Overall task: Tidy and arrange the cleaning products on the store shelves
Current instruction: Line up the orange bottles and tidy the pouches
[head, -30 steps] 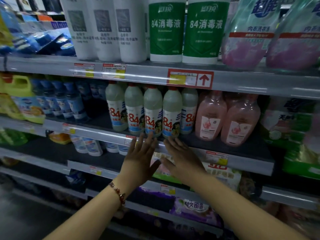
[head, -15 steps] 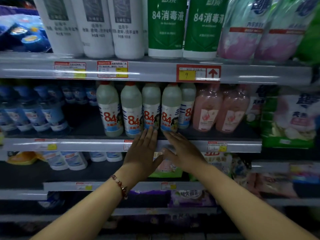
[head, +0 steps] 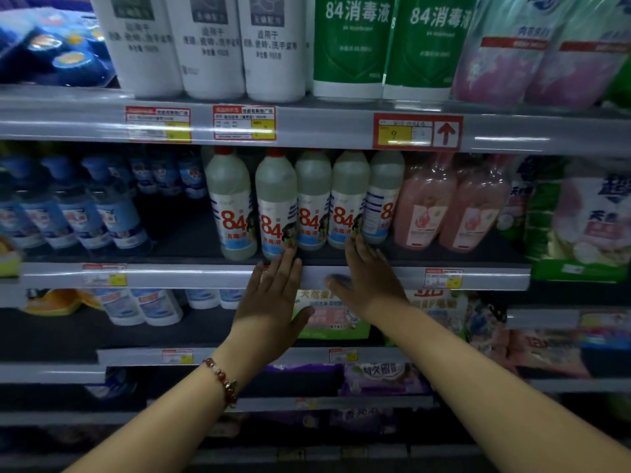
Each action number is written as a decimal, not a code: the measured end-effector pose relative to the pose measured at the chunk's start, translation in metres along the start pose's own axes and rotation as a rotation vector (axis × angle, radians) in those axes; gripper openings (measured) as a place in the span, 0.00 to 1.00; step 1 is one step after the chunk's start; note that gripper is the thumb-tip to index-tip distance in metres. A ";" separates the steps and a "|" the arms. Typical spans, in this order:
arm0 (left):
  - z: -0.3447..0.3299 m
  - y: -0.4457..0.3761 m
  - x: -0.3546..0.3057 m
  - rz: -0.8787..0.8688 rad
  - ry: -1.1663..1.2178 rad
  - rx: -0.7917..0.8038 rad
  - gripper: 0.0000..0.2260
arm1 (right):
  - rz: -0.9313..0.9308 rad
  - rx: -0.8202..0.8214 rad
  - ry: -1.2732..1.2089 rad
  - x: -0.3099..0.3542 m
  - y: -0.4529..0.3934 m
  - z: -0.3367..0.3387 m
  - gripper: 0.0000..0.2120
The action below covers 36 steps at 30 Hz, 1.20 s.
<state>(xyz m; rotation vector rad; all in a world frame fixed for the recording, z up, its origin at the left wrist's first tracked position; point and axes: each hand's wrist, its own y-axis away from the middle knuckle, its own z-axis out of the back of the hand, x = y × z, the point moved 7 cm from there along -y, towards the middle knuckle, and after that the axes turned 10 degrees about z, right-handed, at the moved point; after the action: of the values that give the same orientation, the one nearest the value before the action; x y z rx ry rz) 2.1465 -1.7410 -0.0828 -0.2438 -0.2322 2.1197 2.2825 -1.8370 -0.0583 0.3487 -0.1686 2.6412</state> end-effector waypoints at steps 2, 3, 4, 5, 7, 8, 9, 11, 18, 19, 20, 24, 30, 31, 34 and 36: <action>0.001 -0.002 0.002 0.011 0.005 -0.006 0.38 | -0.016 0.013 0.023 0.002 -0.003 -0.001 0.44; 0.002 -0.004 0.002 0.021 0.022 -0.006 0.38 | -0.025 0.022 0.033 0.002 -0.003 -0.002 0.44; 0.003 -0.007 0.002 0.034 0.040 0.010 0.38 | -0.032 0.029 0.037 0.003 -0.004 -0.001 0.44; 0.003 -0.010 0.003 0.045 0.050 0.031 0.38 | -0.038 0.032 0.033 0.004 -0.005 -0.001 0.44; 0.004 -0.018 0.005 0.054 0.040 0.057 0.38 | -0.053 0.038 0.010 0.006 -0.008 0.002 0.43; 0.006 -0.020 0.006 0.057 0.029 0.068 0.38 | -0.062 0.040 -0.006 0.007 -0.010 0.004 0.42; 0.006 -0.022 0.006 0.051 0.017 0.079 0.38 | -0.069 0.034 -0.020 0.009 -0.010 0.006 0.41; 0.007 -0.020 0.009 0.043 0.024 0.100 0.38 | -0.035 0.014 -0.023 0.020 -0.005 0.008 0.38; 0.020 -0.003 0.025 0.043 -0.023 0.003 0.36 | 0.172 0.119 0.058 0.067 -0.011 -0.016 0.35; 0.020 -0.006 0.027 0.065 -0.017 0.029 0.35 | 0.161 0.123 0.071 0.068 -0.015 -0.016 0.36; 0.018 -0.010 0.029 0.089 -0.009 0.084 0.35 | 0.156 0.122 0.085 0.069 -0.018 -0.017 0.36; 0.018 -0.025 0.022 0.120 -0.055 0.113 0.35 | 0.139 0.117 0.097 0.074 -0.023 -0.017 0.36; 0.032 0.006 0.037 0.042 0.038 -0.119 0.32 | 0.214 0.105 0.045 0.087 -0.019 -0.017 0.33; 0.032 0.011 0.049 0.054 0.040 -0.152 0.32 | 0.258 0.103 0.049 0.093 -0.019 -0.018 0.31; 0.024 0.011 0.078 0.124 -0.043 -0.069 0.35 | 0.322 0.141 0.071 0.108 -0.027 -0.023 0.29; 0.025 0.003 0.081 0.135 -0.062 0.007 0.35 | 0.303 0.146 0.087 0.114 -0.036 -0.025 0.29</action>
<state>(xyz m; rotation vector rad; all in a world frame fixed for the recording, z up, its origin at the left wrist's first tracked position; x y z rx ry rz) 2.0951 -1.6760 -0.0663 -0.1937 -0.2505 2.2642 2.1960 -1.7516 -0.0493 0.2727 0.0006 2.9716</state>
